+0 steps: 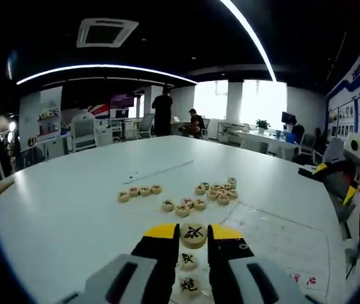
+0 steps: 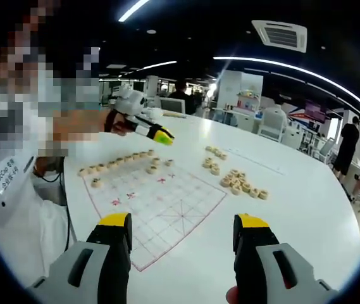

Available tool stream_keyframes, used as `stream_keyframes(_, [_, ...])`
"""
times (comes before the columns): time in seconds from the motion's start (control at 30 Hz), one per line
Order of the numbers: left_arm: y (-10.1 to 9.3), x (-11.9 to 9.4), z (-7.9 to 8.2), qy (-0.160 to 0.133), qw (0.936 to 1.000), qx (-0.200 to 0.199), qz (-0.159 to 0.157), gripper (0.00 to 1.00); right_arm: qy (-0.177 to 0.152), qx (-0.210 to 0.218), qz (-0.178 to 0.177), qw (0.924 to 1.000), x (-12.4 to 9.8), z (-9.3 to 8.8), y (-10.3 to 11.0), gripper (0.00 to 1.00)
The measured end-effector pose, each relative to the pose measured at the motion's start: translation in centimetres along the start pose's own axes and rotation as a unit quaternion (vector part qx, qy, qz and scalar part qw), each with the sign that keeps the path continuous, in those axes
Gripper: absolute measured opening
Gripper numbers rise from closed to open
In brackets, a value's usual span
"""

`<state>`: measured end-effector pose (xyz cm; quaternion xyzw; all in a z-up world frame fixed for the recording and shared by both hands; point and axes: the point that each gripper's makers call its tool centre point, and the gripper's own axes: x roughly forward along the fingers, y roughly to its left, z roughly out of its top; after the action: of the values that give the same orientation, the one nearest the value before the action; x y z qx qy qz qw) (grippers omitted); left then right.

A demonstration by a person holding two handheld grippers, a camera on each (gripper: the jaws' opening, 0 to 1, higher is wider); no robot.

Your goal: Pick up the chess pieces one by one and place each piece onto its starting position on the chessboard, setting the pieces on their correct points until all the chess pieces are arranged in the starting layout

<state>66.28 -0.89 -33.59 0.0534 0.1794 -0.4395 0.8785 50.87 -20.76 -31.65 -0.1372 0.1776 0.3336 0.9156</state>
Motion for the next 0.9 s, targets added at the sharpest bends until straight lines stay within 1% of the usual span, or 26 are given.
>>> stream_keyframes(0.03, [-1.0,-0.6,-0.6,0.003,0.9999,-0.001,-0.011,0.20,0.001,0.000,0.000,1.0000,0.0,0.0,0.0,0.65])
stream_keyframes(0.13, [-3.1,-2.1,-2.1,0.010,0.9995,0.004,-0.030,0.20,0.001,-0.002,0.003,1.0000,0.1,0.0,0.3,0.65])
stream_keyframes(0.17, [-3.9,-2.6,-3.0,0.017,0.9991,0.010,-0.038,0.20,0.000,-0.002,0.004,1.0000,0.2,0.0,0.4,0.65])
stream_keyframes(0.27, [-5.2,-3.3,-4.5,0.027,0.9981,-0.001,-0.055,0.20,0.001,-0.002,0.005,1.0000,0.2,0.1,0.4,0.65])
stream_keyframes(0.3, [-5.5,-3.4,-4.8,0.028,0.9980,0.000,-0.057,0.20,0.001,-0.002,0.005,1.0000,0.3,0.0,0.4,0.65])
stream_keyframes(0.43, [-6.5,-3.7,-6.0,0.038,0.9967,-0.005,-0.071,0.20,0.002,-0.002,0.006,1.0000,0.3,0.0,0.4,0.65])
stream_keyframes(0.53, [-6.9,-3.5,-6.7,0.047,0.9957,0.000,-0.079,0.20,0.003,-0.002,0.006,1.0000,0.3,0.0,0.3,0.65])
stream_keyframes(0.7, [-7.3,-2.9,-7.3,0.057,0.9945,0.001,-0.088,0.20,0.003,-0.001,0.005,1.0000,0.3,0.0,0.3,0.65])
stream_keyframes(0.77, [-7.6,-2.6,-7.5,0.062,0.9939,0.011,-0.091,0.20,0.003,-0.001,0.005,1.0000,0.2,0.0,0.2,0.65])
stream_keyframes(0.9, [-7.7,-2.4,-7.5,0.063,0.9936,0.015,-0.093,0.20,0.004,-0.001,0.004,1.0000,0.2,-0.1,0.1,0.65])
